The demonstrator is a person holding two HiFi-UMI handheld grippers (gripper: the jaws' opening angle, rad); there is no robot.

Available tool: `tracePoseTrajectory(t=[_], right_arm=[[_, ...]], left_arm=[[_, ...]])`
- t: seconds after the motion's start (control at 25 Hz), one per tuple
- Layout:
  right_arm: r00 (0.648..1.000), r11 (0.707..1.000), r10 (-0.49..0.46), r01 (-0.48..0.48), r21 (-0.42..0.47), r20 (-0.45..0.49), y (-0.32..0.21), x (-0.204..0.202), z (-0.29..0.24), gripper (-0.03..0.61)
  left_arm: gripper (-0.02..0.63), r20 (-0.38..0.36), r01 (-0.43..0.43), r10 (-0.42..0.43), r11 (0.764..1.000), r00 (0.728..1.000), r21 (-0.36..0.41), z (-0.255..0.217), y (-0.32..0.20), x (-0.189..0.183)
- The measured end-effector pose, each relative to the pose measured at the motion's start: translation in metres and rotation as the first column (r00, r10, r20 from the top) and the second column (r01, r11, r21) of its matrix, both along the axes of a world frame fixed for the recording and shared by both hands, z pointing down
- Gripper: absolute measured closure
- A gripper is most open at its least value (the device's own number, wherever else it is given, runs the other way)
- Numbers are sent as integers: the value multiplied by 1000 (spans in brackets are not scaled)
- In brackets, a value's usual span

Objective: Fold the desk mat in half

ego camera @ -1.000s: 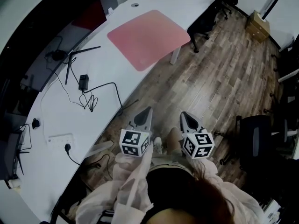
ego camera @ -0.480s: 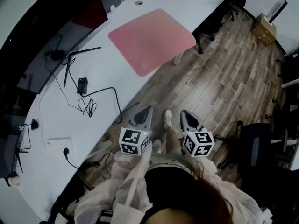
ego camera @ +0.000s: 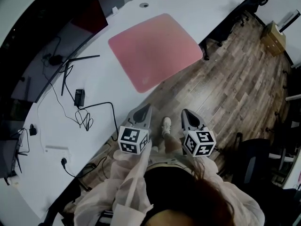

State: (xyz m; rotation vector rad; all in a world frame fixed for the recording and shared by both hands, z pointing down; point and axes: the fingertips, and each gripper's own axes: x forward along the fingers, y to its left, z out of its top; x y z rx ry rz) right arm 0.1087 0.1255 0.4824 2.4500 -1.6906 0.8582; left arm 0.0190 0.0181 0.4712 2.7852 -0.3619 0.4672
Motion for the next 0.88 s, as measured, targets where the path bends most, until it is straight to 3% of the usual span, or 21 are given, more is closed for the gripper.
tracePoseTrajectory(t=[0.64,0.88], right_arm=[[993,993,-109,110,-35,37,-75,101,12,565],[975,976,-218,218,13,31,-99,123,14,565]], left_arm=[[589,61,113,-111,993,992,-33,14,-69,78],[589,86,166,-162,986,983,-35,25,-84,91]])
